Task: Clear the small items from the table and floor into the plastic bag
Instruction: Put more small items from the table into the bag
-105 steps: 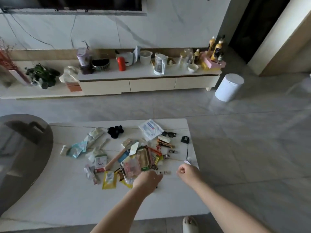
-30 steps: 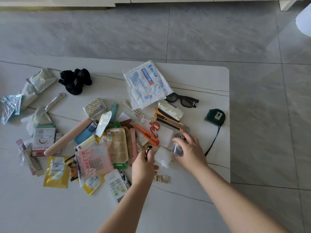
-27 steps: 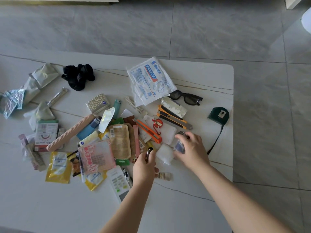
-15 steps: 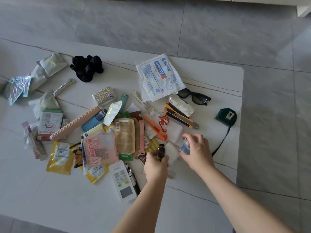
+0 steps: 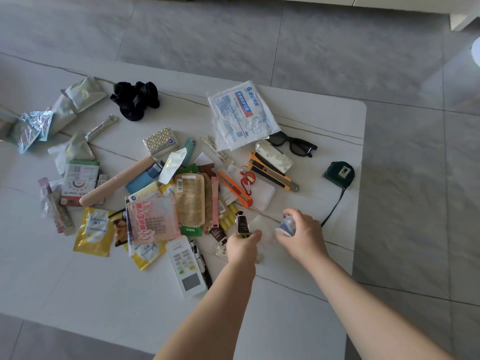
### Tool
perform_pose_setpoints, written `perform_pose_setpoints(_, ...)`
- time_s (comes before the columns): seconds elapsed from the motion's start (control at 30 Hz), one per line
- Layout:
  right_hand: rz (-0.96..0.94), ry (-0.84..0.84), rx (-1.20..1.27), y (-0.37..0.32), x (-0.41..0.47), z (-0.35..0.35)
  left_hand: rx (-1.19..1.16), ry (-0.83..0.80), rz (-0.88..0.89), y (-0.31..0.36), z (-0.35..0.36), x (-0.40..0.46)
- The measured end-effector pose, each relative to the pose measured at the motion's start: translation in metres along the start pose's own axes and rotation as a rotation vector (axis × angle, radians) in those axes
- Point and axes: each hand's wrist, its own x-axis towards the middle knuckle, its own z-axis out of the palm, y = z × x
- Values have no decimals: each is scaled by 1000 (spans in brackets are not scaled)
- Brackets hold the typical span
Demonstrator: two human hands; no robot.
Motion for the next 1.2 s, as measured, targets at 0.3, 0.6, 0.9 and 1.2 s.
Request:
perform_pose_setpoints(0.3, 46, -189, 460, -55, -75, -75, -293, -133, -4, 28, -54, -96)
perform_pose_setpoints(0.6, -179, -465, 556, -136, -194, -143, -463, -141, 156, 32, -160, -243)
perform_pose_setpoints(0.9, -243, -732, 599, -227, -312, -118, -673, -108, 259, -15, -295, -354)
perform_pose_setpoints(1.2, -377, -1002, 492, -326, -439, -42, -895, 20, 430, -114, -450, -403)
